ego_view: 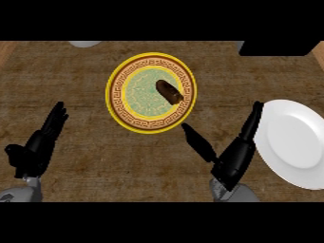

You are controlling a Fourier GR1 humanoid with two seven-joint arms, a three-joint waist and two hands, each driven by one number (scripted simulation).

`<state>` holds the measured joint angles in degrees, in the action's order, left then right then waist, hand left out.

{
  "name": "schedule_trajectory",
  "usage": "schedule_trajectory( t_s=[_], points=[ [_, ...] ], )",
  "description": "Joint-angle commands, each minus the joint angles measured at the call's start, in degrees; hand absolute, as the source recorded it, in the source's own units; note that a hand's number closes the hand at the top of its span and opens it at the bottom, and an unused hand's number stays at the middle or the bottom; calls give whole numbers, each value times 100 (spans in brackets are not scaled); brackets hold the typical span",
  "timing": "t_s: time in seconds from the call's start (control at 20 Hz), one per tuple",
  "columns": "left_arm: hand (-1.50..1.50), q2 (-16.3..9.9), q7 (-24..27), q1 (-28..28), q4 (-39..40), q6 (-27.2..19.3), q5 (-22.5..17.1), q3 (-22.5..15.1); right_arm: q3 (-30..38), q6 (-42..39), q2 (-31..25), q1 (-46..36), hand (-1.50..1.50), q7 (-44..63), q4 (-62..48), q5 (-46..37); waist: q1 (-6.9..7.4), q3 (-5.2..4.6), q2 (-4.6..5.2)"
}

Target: Pick the sweet potato from the plate and place it in the plate

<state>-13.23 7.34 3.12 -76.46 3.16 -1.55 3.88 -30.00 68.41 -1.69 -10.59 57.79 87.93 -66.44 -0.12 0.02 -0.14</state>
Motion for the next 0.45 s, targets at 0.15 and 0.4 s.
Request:
schedule_trajectory(
  t_s=[0.15,0.4],
  points=[
    [0,83,13,-185,-141,-36,108,48,-717,795,-597,1098,-150,-656,355,736,14,0,12],
    [0,52,24,-69,-4,179,84,99,-634,1252,-609,1351,-150,-1180,93,877,9,-1,14]
  ],
)
